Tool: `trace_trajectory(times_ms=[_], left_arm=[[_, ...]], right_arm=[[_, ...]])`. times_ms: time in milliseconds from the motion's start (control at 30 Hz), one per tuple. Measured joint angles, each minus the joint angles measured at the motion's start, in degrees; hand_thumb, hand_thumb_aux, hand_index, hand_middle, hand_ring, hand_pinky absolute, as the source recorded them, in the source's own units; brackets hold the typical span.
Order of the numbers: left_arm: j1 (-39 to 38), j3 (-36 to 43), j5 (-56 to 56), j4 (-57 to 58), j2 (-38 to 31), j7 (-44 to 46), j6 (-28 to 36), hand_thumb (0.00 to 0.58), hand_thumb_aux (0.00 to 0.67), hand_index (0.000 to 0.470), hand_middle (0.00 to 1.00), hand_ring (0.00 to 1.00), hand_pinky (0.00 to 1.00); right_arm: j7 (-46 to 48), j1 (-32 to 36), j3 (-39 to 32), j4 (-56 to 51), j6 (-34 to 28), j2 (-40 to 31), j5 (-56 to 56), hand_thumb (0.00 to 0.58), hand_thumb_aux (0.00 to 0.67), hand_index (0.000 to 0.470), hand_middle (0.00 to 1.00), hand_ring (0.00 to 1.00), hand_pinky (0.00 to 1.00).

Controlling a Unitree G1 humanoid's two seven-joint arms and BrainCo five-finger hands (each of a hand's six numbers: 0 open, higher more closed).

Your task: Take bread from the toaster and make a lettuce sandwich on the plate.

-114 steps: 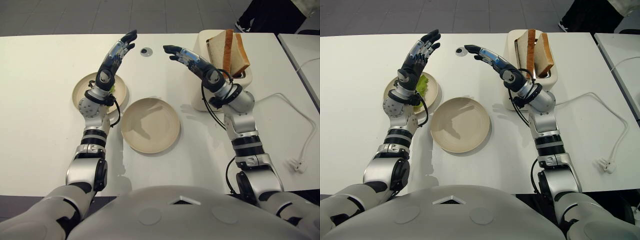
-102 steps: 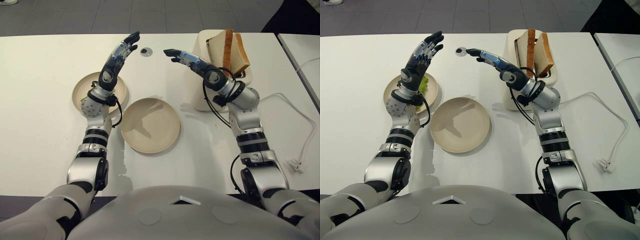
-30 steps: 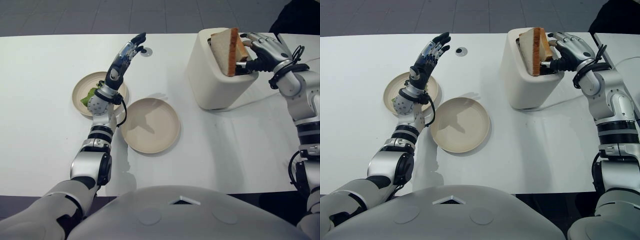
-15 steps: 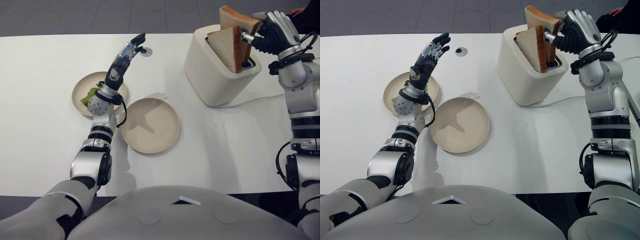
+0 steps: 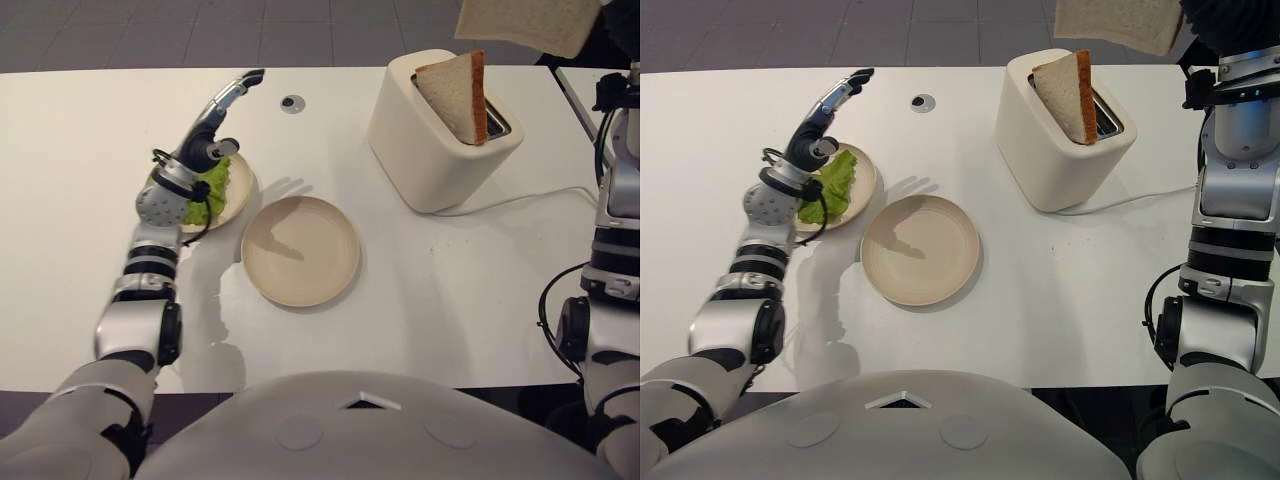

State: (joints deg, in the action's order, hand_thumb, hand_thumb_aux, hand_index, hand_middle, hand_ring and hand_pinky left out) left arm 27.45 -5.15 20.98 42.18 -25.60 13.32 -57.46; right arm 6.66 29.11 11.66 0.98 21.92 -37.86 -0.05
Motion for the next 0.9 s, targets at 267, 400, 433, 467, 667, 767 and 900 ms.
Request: trace_trajectory(times_ms=[267, 400, 433, 467, 667, 767, 900], left_arm=[[-8.6, 4.9, 16.2, -5.6, -13.9, -6.9, 16.4, 0.0, 0.0, 0.0, 0.0, 0.0, 0.0], [-9.6, 8.6, 18.0, -4.3, -15.6, -6.4, 22.6, 0.0, 0.0, 0.0, 0.0, 0.0, 0.0], [-9.5, 9.7, 18.8, -3.1, -15.8, -6.6, 24.3, 0.0, 0.0, 0.0, 0.0, 0.0, 0.0], [-9.2, 10.6, 19.4, -1.7, -16.0, -6.9, 25.8, 0.255, 0.168, 0.118, 0.0, 0.0, 0.0], [-7.4, 15.0, 20.5, -1.2, -16.3, -8.4, 27.9, 0.575, 0.607, 0.426, 0.0, 0.0, 0.0], [-6.9, 16.8, 20.5, -1.4, -16.2, -8.5, 29.2, 0.58, 0.67, 0.47, 0.0, 0.0, 0.0], [-6.0, 19.1, 20.5, -2.0, -16.2, -7.9, 30.1, 0.58, 0.67, 0.47, 0.0, 0.0, 0.0]], right_arm=[[12.9, -5.5, -7.2, 10.7, -7.9, 5.5, 13.2, 0.58, 0.67, 0.47, 1.0, 1.0, 1.0], [20.1, -9.2, -18.2, 9.4, -11.8, 10.5, 13.1, 0.58, 0.67, 0.47, 1.0, 1.0, 1.0], [21.6, -9.9, -21.2, 7.4, -12.2, 12.0, 11.8, 0.58, 0.67, 0.47, 1.0, 1.0, 1.0], [22.8, -10.3, -23.7, 4.8, -12.3, 13.2, 10.2, 0.58, 0.67, 0.47, 1.0, 1.0, 1.0], [27.8, -11.8, -33.8, -8.0, -11.8, 16.1, 0.2, 0.58, 0.67, 0.47, 1.0, 1.0, 1.0], [29.3, -12.2, -34.8, -13.8, -10.9, 16.0, -2.4, 0.58, 0.67, 0.47, 1.0, 1.0, 1.0], [29.9, -11.8, -34.9, -16.9, -9.0, 16.5, -4.5, 0.58, 0.67, 0.47, 1.0, 1.0, 1.0]])
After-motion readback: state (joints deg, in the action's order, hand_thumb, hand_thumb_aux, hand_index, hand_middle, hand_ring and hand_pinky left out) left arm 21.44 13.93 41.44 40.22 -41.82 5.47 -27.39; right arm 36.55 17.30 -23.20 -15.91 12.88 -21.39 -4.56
